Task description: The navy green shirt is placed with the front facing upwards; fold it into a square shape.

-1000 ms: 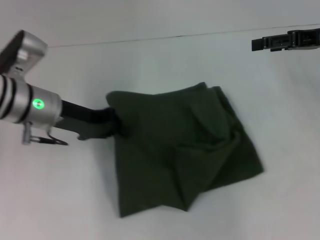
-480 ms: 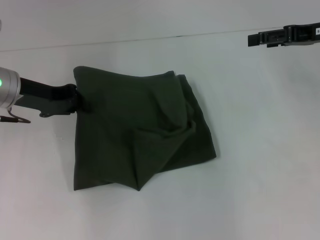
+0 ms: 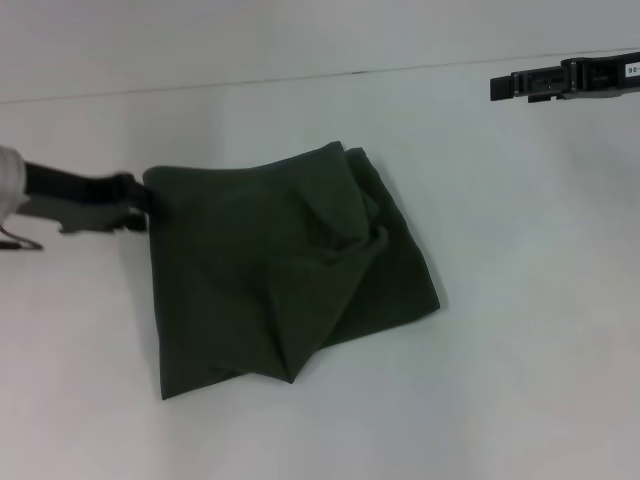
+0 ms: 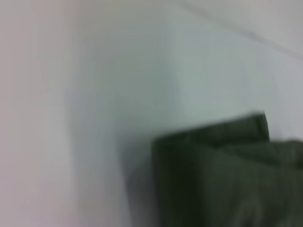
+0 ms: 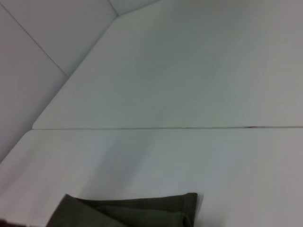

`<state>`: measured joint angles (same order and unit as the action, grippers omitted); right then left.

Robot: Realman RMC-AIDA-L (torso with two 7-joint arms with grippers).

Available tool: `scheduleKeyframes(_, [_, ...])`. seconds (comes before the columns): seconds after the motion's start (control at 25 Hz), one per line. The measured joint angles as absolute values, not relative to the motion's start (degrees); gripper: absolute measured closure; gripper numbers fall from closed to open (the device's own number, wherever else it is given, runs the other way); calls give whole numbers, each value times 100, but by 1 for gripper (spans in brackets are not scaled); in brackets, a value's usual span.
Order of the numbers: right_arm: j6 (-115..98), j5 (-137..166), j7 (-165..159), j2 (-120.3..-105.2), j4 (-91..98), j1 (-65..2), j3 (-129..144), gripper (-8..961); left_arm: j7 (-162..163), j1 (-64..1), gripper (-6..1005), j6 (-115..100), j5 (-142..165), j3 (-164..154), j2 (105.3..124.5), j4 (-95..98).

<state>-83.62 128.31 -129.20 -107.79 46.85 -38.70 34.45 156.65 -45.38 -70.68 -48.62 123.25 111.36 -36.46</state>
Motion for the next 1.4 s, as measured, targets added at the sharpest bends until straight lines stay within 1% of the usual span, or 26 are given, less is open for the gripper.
scheduleKeyframes(0.08, [-8359,12836,-12920,-10784,4684,-3850,3449,41,15751,-4390,690,-7033,-4828,12330,11148,-4038])
scheduleKeyframes(0.2, [-8357,12840,-12912,-10792,4684,-3822,3442,41,15847,-4229,625,-7085,-4769,12385,11156,-4483])
scheduleKeyframes(0.28, [-8339,12839,-12849,-10818,4684,-3796,3427,41,15800,-4109,582,-7217,-4772,12502,11204,-4793])
scheduleKeyframes(0.4, [-8271,12814,-12549,-10880,4690,-3764,3413,41,15587,-3962,518,-7381,-4781,12678,11355,-5282])
scheduleKeyframes(0.52, [-8244,12742,-11982,-11010,4760,-3704,3396,41,15202,-3866,453,-7606,-4780,12737,11586,-5817])
scheduleKeyframes(0.64, [-8215,12635,-11244,-11225,4896,-3623,3385,42,14904,-3850,224,-7800,-4763,12715,11791,-6131])
scheduleKeyframes(0.84, [-8123,12597,-9977,-11760,5448,-3421,3408,42,14641,-3911,53,-7801,-4777,12701,12029,-6250])
scheduleKeyframes(0.92, [-7998,12600,-9748,-11897,5577,-3376,3437,42,14574,-3929,51,-7745,-4779,12703,12111,-6280])
scheduleKeyframes(0.96, [-7943,12604,-9689,-11928,5595,-3362,3448,42,14557,-3930,49,-7726,-4780,12703,12140,-6302])
scheduleKeyframes(1.04, [-7915,12618,-9699,-11921,5552,-3357,3472,42,14543,-3896,47,-7672,-4782,12717,12196,-6373])
scheduleKeyframes(1.16, [-7971,12643,-9878,-11862,5433,-3340,3483,42,14549,-3772,47,-7501,-4784,12763,12256,-6480])
scheduleKeyframes(1.24, [-8037,12739,-10174,-11788,5329,-3345,3522,42,14599,-3715,47,-7419,-4785,12812,12259,-6505])
scheduleKeyframes(1.4, [-8227,13018,-10968,-11621,5212,-3427,3803,42,14684,-3676,47,-7446,-4787,13118,12201,-6479])
